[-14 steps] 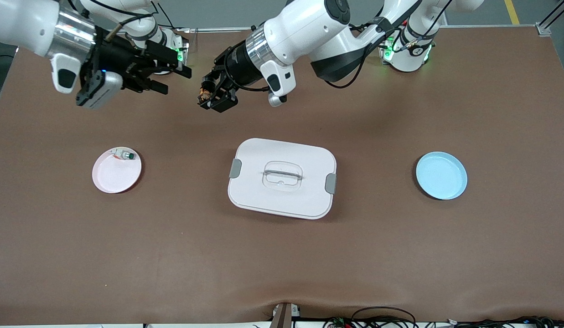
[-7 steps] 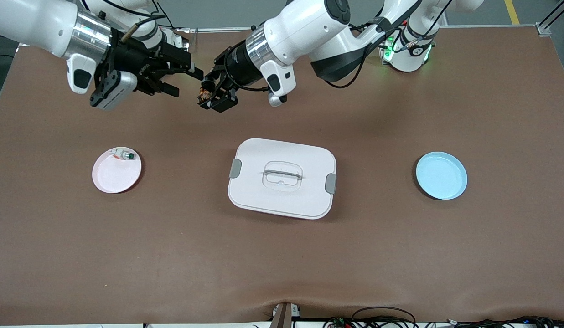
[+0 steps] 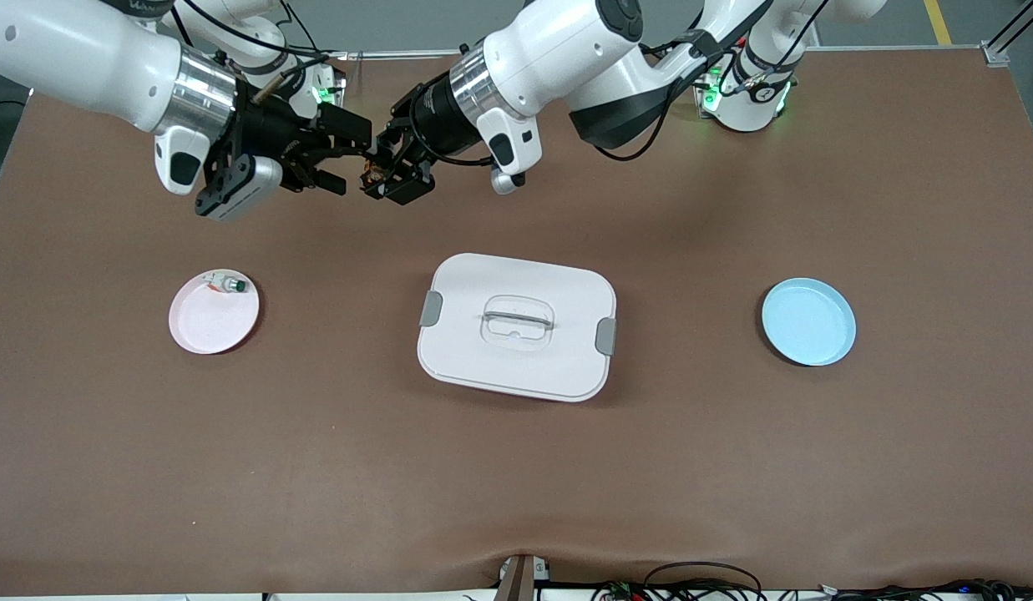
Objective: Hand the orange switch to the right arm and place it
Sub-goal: 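Grasp the orange switch with the right gripper beside the left gripper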
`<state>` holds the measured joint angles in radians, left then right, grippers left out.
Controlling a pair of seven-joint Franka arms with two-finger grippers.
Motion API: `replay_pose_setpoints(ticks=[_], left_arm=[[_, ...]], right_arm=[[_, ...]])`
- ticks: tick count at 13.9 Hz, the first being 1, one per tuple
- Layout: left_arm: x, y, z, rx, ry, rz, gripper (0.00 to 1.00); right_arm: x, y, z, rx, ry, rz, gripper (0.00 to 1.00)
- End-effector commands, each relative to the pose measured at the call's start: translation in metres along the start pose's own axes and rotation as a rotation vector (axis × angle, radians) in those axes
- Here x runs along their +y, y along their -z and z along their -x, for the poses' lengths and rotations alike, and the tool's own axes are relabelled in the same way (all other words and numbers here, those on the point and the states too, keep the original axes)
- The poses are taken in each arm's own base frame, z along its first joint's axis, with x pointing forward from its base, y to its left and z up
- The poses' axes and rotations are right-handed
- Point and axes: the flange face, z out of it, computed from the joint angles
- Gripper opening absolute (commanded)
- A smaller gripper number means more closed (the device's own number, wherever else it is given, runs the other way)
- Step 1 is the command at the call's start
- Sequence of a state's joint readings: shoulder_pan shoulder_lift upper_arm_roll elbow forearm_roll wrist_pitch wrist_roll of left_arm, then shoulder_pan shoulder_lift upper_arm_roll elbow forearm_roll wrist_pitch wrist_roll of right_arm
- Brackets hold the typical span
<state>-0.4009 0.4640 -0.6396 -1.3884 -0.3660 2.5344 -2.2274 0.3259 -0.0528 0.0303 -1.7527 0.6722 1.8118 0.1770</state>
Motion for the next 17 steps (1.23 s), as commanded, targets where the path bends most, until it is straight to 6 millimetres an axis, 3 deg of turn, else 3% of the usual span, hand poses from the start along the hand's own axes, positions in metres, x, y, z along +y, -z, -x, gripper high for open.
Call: replay_pose_setpoints(ticks=[1,4,11,14,17], left_arm=[[-0.002,0.004,0.007,-0.003,-0.003,0.028,0.29],[-0.003,0.003,0.007,0.004,-0.014,0.031,0.29],[-0.004,0.001,0.005,0.008,-0.012,0.027,0.29],[-0.004,0.0,0.004,0.012,-0.011,0.025,0.29],[-0.004,0.0,0.004,0.012,-0.013,0.025,0.29]], right_arm=[[0.0,-0.002,0.001,0.007,0.014,0.015,1.0],[0.005,-0.01,0.0,-0.005,0.003,0.021,1.0],[-0.006,-0.02,0.002,0.01,0.022,0.015,1.0],[-0.006,-0.019,0.002,0.01,0.025,0.016,0.79],[-0.007,-0.017,0.002,0.01,0.026,0.016,0.42]])
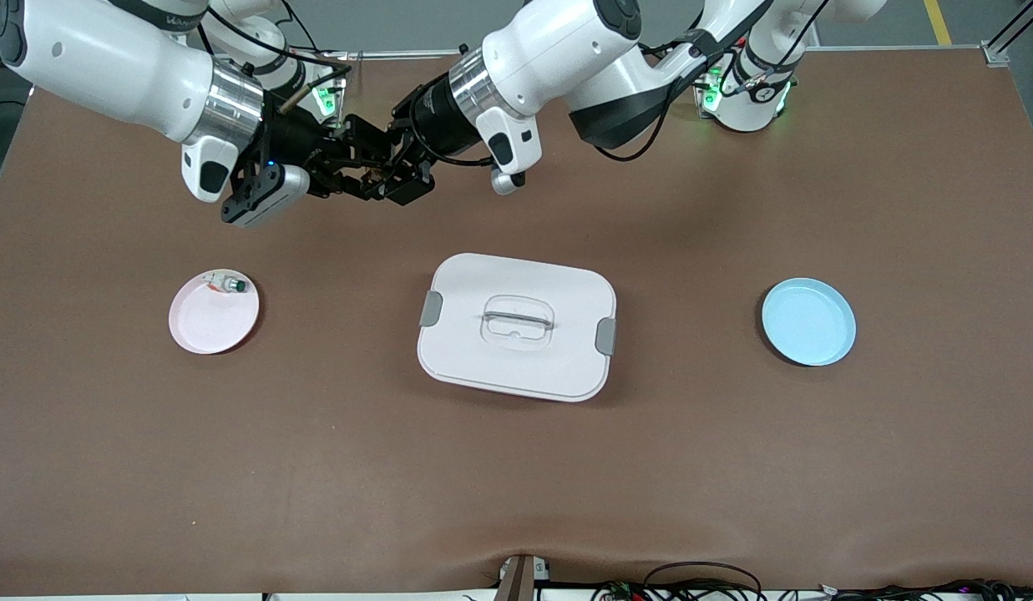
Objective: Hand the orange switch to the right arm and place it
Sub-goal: 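Grasp the orange switch with the right gripper beside the left gripper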
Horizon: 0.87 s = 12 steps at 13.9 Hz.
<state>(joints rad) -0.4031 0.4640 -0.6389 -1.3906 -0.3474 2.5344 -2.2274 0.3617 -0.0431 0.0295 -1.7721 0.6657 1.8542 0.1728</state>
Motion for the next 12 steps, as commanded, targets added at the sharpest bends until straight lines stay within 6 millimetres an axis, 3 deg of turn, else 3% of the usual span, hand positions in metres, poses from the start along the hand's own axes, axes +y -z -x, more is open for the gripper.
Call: replay_pose_setpoints(ticks=[1,2,7,9,11,12], left_arm=[[-0.0029,0.0013,0.0038,0.002,0.004,0.021,0.29],[-0.003,0.0011,0.0037,0.004,0.002,0.02,0.29],[-0.0045,-0.0014,0.0032,0.01,-0.01,0.018,0.34],[-0.0047,-0.0015,0.0034,0.019,-0.026,0.025,0.53],[-0.0033,0.0001,0.0041,0.019,-0.028,0.03,0.91],[-0.0029,0.0008,0.0047,0.017,-0.03,0.032,1.0]], right_arm=[[-0.0016,0.0027,0.0009,0.009,0.01,0.008,0.24],[-0.0016,0.0027,0.001,0.009,0.007,0.008,0.03],[-0.0011,0.0017,0.0009,0.005,-0.004,0.008,0.0],[-0.0003,0.0004,-0.0001,0.004,0.005,0.009,0.0],[0.0005,-0.0011,-0.001,0.002,0.004,0.01,0.0],[0.0009,-0.0031,-0.0015,-0.001,0.006,0.012,0.0]])
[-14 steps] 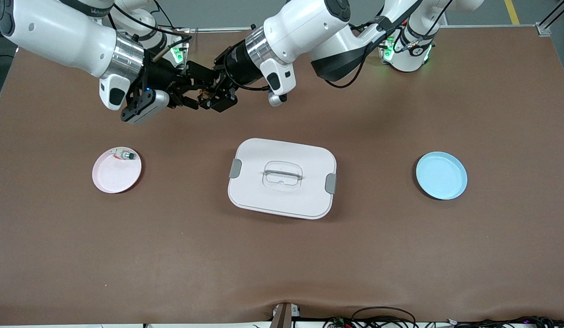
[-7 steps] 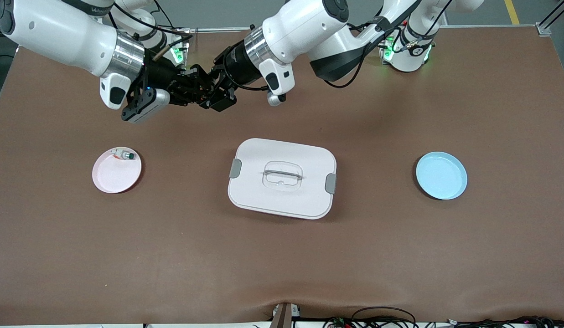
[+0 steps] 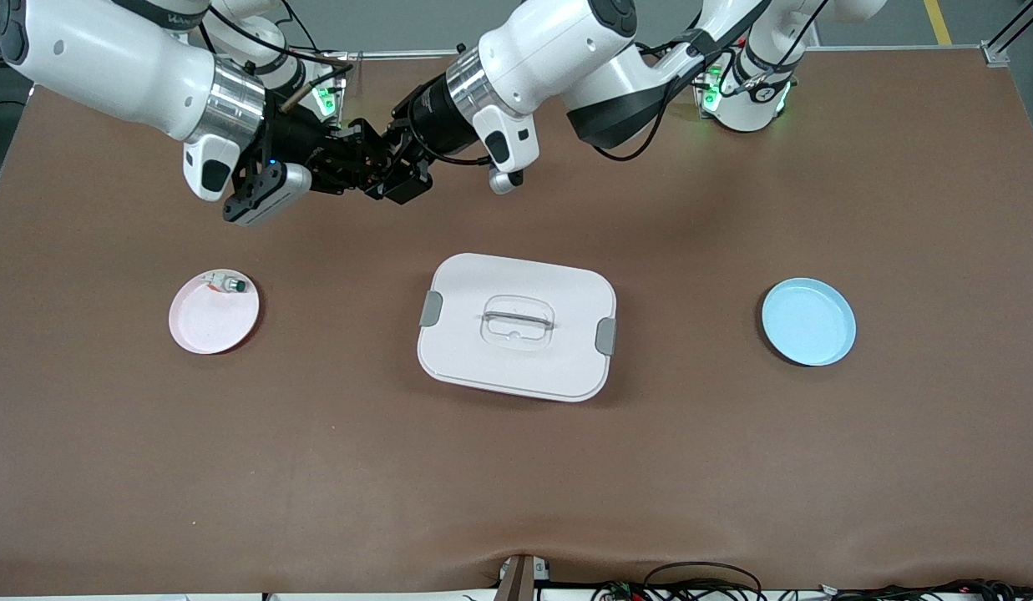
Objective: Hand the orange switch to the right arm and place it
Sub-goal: 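Grasp the orange switch with the right gripper beside the left gripper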
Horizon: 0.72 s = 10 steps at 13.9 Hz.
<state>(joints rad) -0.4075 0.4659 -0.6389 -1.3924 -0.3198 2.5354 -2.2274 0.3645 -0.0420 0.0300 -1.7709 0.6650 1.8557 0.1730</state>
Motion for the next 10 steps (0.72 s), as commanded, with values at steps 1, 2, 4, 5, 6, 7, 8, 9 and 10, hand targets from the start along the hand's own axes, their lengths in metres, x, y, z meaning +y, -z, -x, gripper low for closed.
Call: replay_pose_setpoints(ticks=[1,2,4,5,6,7,8,9,10], left_arm=[[0.0,0.004,0.005,0.003,-0.007,0.027,1.0],[0.0,0.003,0.004,0.005,-0.01,0.027,1.0],[0.0,0.004,0.004,0.006,-0.009,0.028,1.0],[0.0,0.004,0.004,0.005,-0.01,0.029,1.0],[0.002,0.005,0.003,0.005,-0.008,0.031,1.0],[0.003,0.006,0.002,0.007,-0.007,0.033,1.0],[0.005,0.009,0.002,0.007,-0.006,0.037,1.0],[0.006,0.013,0.004,0.005,-0.007,0.043,1.0],[0.005,0.016,0.005,0.005,-0.01,0.046,1.0]], right_arm=[[0.002,-0.001,-0.002,0.0,0.004,0.011,0.0],[0.002,-0.001,-0.002,0.002,0.004,0.011,0.0],[0.003,-0.003,-0.003,0.0,0.006,0.013,0.0],[0.003,-0.003,-0.003,-0.001,0.016,0.019,0.0],[0.006,-0.005,-0.005,-0.003,0.041,0.035,0.0],[0.008,-0.007,-0.006,-0.004,0.066,0.049,0.0],[0.01,-0.008,-0.006,-0.006,0.09,0.059,0.0],[0.012,-0.009,-0.007,-0.008,0.131,0.072,0.0],[0.015,-0.011,-0.009,-0.014,0.187,0.092,0.0]])
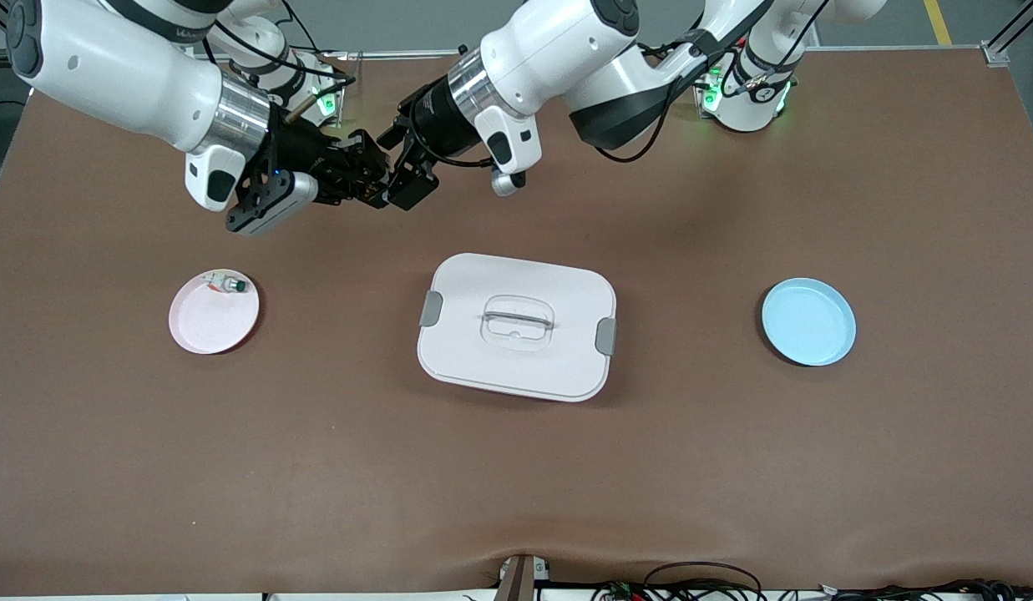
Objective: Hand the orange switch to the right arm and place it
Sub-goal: 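Grasp the orange switch with the right gripper beside the left gripper, then open the left gripper and withdraw it while the right gripper lowers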
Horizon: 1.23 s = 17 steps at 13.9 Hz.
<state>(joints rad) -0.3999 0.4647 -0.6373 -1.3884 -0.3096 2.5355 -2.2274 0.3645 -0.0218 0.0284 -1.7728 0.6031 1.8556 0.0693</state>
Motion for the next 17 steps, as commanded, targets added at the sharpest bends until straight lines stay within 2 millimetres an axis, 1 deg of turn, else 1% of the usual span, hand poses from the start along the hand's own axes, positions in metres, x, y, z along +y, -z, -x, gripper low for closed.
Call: replay_pose_setpoints(ticks=[1,2,4,6,8,10,11,12,13,14,15,16,17], left_arm=[[0.001,0.013,0.006,0.002,-0.004,0.035,1.0],[0.003,0.014,0.005,0.004,-0.003,0.036,1.0],[0.008,0.008,-0.006,0.018,0.011,0.03,1.0],[0.006,0.001,-0.018,0.044,0.017,0.02,1.0],[0.017,0.005,-0.03,0.058,0.032,0.033,1.0],[0.014,0.0,-0.037,0.096,-0.005,0.04,1.0],[0.018,0.001,-0.041,0.102,-0.002,0.044,1.0],[0.022,0.0,-0.049,0.118,0.002,0.044,1.0],[0.019,-0.006,-0.06,0.146,-0.003,0.035,1.0],[0.018,-0.009,-0.072,0.17,-0.001,0.032,1.0],[0.013,-0.011,-0.083,0.196,-0.006,0.022,1.0],[0.002,-0.014,-0.092,0.223,-0.038,0.008,1.0],[0.007,-0.011,-0.107,0.246,-0.053,0.008,1.0]], right_arm=[[0.006,-0.003,-0.003,-0.009,0.131,0.036,0.0],[0.011,-0.005,-0.005,-0.016,0.167,0.045,0.0],[0.019,-0.005,-0.005,-0.031,0.262,0.113,0.0],[0.03,-0.003,-0.005,-0.062,0.332,0.152,0.0],[0.052,0.004,-0.006,-0.096,0.399,0.2,0.0],[0.074,0.012,-0.006,-0.14,0.497,0.251,0.0],[0.083,0.015,-0.006,-0.162,0.534,0.27,0.0],[0.095,0.02,-0.006,-0.186,0.579,0.303,0.0],[0.105,0.022,-0.006,-0.214,0.639,0.335,0.0],[0.117,0.023,-0.005,-0.238,0.684,0.353,0.0],[0.128,0.023,-0.005,-0.256,0.716,0.361,0.0],[0.138,0.025,-0.004,-0.275,0.743,0.373,0.0],[0.146,0.025,-0.003,-0.296,0.771,0.388,0.0]])
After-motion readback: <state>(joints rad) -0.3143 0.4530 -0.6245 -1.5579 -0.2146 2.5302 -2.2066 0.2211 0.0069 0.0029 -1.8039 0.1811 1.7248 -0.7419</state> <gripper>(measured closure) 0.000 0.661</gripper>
